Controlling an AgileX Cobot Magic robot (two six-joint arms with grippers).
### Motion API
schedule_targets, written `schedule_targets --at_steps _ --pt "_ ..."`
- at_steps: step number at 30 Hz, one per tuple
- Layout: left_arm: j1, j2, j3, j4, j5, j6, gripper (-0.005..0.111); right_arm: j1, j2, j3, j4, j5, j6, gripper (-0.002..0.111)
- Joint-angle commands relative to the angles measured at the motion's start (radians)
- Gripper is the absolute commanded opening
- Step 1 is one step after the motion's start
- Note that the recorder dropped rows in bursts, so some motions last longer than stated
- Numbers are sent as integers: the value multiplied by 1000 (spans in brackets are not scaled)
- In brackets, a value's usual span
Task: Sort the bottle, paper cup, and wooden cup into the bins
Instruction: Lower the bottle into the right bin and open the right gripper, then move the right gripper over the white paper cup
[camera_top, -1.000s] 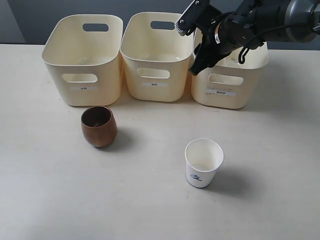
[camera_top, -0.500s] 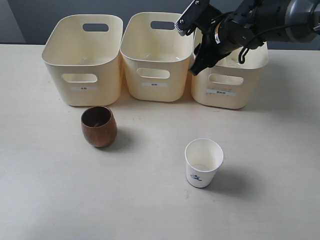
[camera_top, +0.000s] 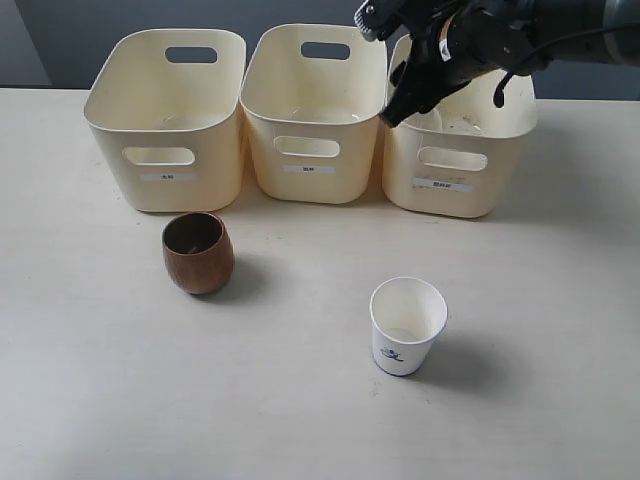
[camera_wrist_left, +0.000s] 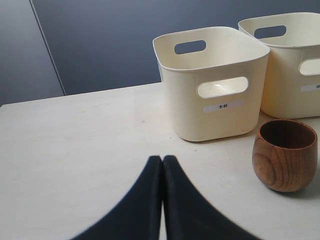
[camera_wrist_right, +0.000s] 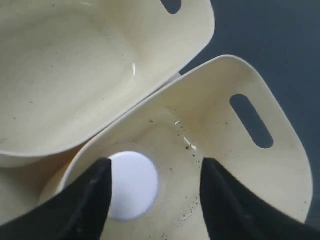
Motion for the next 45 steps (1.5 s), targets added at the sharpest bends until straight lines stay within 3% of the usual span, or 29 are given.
schedule_targets --at_steps 1,5,11,17,25,28,35,37,40,45 --pt "-4 -5 1 0 0 -2 0 -5 -69 -5 31 0 -11 52" --pt "-4 -5 1 0 0 -2 0 -5 -124 -5 72 11 -32 52" --pt "-4 -5 1 0 0 -2 0 -3 -226 -5 229 148 -232 52" --pt "-4 -5 1 0 0 -2 0 -3 -362 -5 419 347 -447 52" --pt "-4 -5 1 0 0 -2 0 -3 -488 -5 499 702 -515 51" --pt "-4 -5 1 0 0 -2 0 -3 -514 -5 649 811 -559 51" --pt "-4 -5 1 0 0 -2 0 -3 -518 -5 906 851 -638 51" --pt "-4 -5 1 0 0 -2 0 22 -518 -3 924 851 -643 51" --pt "-4 -5 1 0 0 -2 0 151 -487 -3 904 851 -639 51" --pt "-4 -5 1 0 0 -2 0 370 -359 -3 675 851 -530 51"
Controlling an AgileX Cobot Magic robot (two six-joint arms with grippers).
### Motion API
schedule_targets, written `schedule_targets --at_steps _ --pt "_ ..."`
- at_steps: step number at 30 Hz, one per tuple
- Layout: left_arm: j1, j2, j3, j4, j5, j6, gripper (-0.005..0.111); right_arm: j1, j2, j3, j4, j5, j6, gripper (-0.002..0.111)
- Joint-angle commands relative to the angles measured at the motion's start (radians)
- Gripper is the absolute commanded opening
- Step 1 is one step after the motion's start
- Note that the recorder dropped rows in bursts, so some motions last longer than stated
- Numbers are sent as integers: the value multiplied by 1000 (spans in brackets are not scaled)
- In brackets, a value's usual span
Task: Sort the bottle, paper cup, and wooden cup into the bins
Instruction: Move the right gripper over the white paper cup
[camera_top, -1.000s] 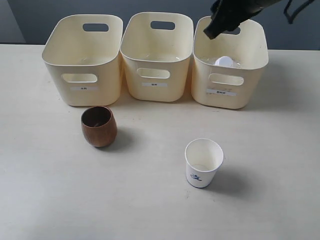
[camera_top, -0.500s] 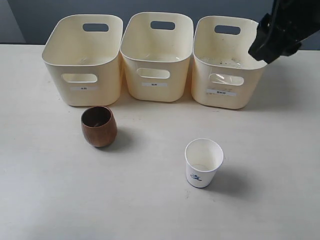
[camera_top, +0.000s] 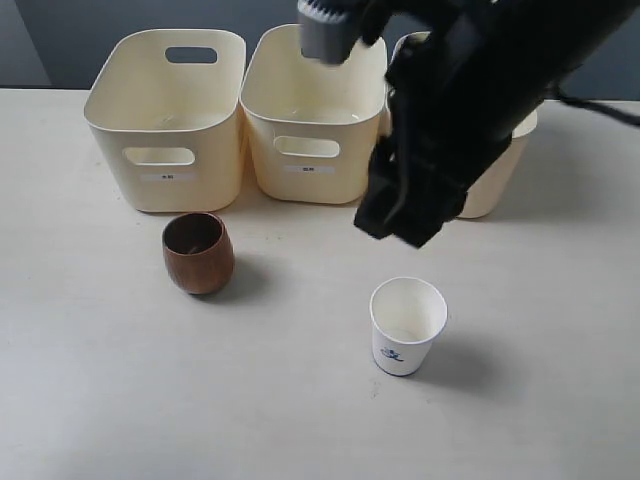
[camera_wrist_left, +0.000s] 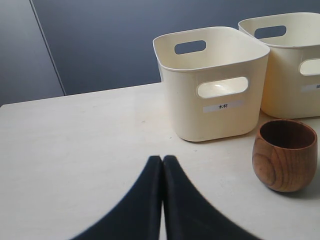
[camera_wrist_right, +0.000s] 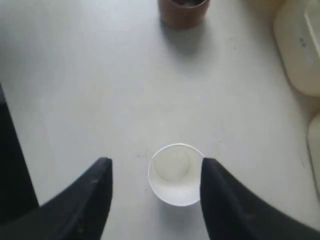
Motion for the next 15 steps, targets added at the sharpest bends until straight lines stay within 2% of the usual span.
schedule_targets --at_steps 1,9,15 --pt "-4 -5 1 0 0 -2 0 121 87 -3 -162 5 70 51" --pt "-4 -5 1 0 0 -2 0 132 118 15 -178 5 111 51" --pt "-4 -5 1 0 0 -2 0 132 114 159 -203 5 110 51"
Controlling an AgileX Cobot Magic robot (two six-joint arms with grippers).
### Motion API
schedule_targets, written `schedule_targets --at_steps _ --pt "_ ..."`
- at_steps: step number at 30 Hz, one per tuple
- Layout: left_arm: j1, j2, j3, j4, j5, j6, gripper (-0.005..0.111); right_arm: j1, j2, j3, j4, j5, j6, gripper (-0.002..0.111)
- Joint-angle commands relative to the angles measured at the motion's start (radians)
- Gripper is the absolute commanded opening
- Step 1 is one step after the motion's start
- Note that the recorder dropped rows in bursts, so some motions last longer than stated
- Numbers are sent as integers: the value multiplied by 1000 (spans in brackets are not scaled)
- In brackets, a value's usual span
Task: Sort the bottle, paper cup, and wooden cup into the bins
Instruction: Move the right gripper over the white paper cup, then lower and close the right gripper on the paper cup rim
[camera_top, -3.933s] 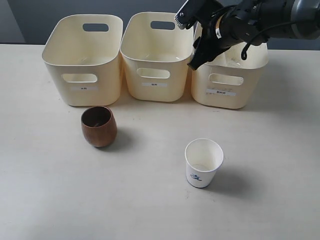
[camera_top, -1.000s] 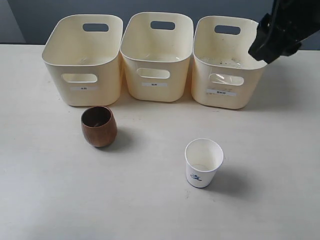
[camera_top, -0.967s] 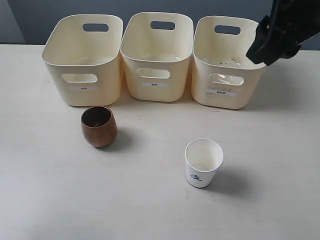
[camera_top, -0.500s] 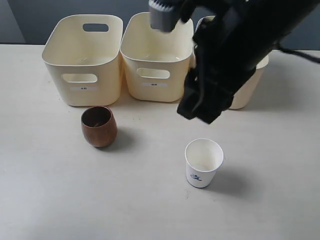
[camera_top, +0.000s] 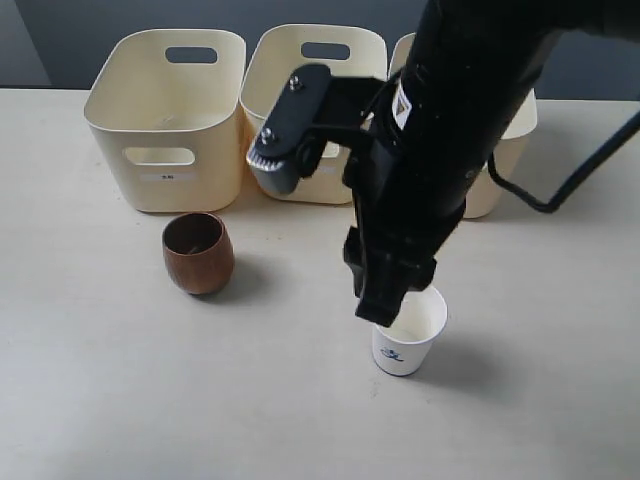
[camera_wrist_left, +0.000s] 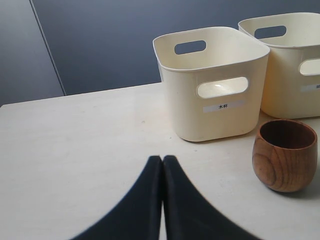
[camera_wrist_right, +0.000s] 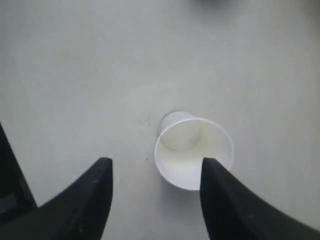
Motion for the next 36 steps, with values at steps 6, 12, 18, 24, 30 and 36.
schedule_targets --at_steps 6,12,18,24,30,36 --pt "-4 -5 1 0 0 -2 0 1 -8 157 -41 3 1 51" --pt "-4 -5 1 0 0 -2 0 1 -8 157 -18 3 -17 51" --pt "-4 -5 1 0 0 -2 0 1 5 157 0 3 -40 51" --pt "-4 -5 1 0 0 -2 0 1 51 157 -1 3 -61 51" --pt "-4 -5 1 0 0 -2 0 1 90 157 -2 -8 -71 51" --pt "-4 -5 1 0 0 -2 0 1 114 157 -45 -79 -94 51"
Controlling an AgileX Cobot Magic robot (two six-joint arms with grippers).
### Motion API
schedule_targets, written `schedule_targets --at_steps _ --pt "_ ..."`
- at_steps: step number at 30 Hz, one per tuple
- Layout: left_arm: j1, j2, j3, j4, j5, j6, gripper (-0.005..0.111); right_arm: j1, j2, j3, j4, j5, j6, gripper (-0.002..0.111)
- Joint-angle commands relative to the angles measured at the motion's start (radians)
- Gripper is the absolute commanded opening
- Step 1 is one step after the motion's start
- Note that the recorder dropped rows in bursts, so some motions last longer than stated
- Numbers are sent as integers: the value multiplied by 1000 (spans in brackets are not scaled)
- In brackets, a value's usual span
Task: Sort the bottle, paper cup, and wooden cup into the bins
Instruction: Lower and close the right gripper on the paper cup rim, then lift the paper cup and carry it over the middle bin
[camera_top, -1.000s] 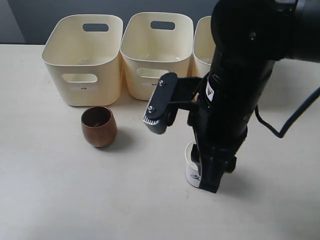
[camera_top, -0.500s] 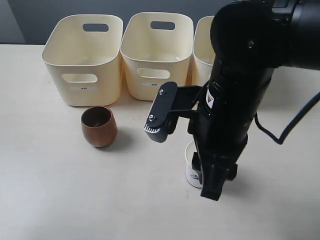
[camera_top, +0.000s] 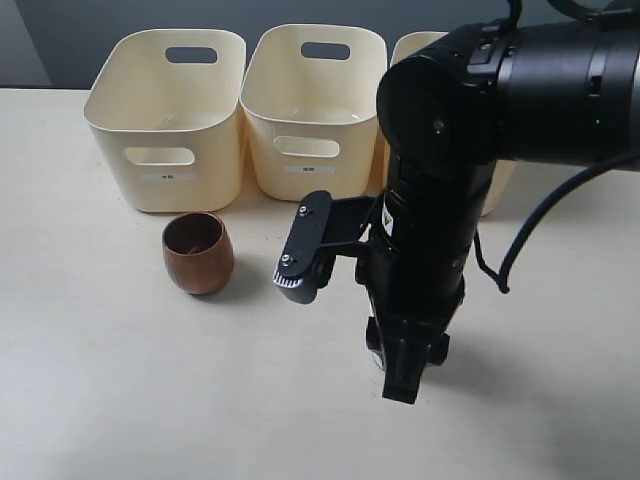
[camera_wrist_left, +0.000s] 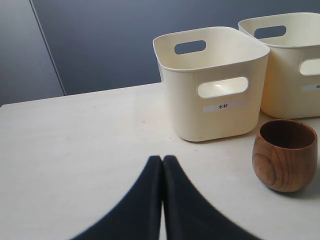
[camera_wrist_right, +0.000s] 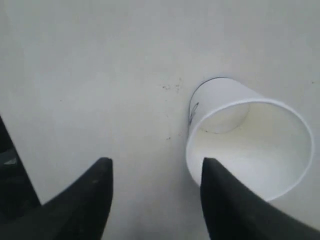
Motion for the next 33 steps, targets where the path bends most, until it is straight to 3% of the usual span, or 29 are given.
schedule_targets --at_steps 1,16,19,21,22,33 --pt "-4 -5 1 0 0 -2 0 1 15 5 -62 -31 -14 51" --pt "-4 -5 1 0 0 -2 0 -1 157 5 -53 -83 -14 49" --pt "-4 -5 1 0 0 -2 0 -1 177 5 -53 -72 -26 31" --pt "-4 -5 1 0 0 -2 0 -1 179 5 -83 -70 -36 4" --pt "-4 -5 1 0 0 -2 0 -1 177 5 -95 -70 -41 0" --pt "-4 -5 1 0 0 -2 0 -1 14 -66 -182 -121 -63 -1"
